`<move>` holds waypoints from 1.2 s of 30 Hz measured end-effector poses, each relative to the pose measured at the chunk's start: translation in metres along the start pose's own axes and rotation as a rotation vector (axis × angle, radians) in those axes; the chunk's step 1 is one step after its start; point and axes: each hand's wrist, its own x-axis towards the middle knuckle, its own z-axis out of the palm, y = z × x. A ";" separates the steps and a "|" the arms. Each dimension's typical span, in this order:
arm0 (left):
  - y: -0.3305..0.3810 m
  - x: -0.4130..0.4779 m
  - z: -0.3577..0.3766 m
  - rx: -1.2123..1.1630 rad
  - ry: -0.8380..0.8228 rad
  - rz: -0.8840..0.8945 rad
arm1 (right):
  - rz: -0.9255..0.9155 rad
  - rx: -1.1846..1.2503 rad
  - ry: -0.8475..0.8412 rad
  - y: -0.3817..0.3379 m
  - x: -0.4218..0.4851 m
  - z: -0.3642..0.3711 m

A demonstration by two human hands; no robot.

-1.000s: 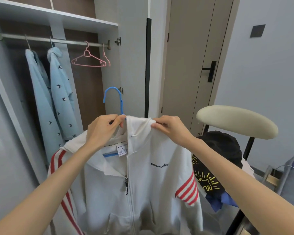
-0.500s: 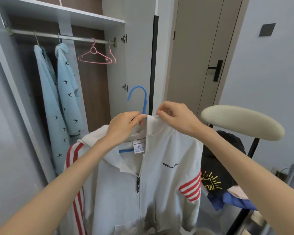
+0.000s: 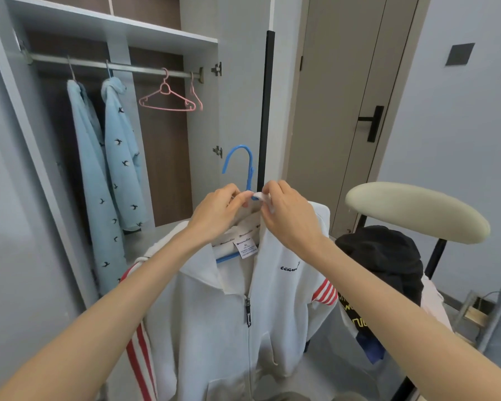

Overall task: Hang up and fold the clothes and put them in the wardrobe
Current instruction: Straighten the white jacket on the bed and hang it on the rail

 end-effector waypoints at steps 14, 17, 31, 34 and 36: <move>-0.013 -0.001 0.001 0.086 -0.059 0.075 | 0.824 1.020 -0.492 0.029 0.056 -0.044; -0.016 -0.005 0.009 0.104 -0.055 0.074 | 0.896 0.964 -0.523 0.035 0.056 -0.045; -0.029 -0.004 0.021 0.171 0.031 0.008 | 0.749 1.244 -0.373 0.054 0.062 -0.050; -0.026 -0.002 0.018 0.072 0.096 0.039 | 0.501 0.913 -0.392 0.062 0.047 -0.039; -0.022 -0.002 0.016 0.036 0.092 0.063 | 0.453 0.795 -0.432 0.067 0.038 -0.033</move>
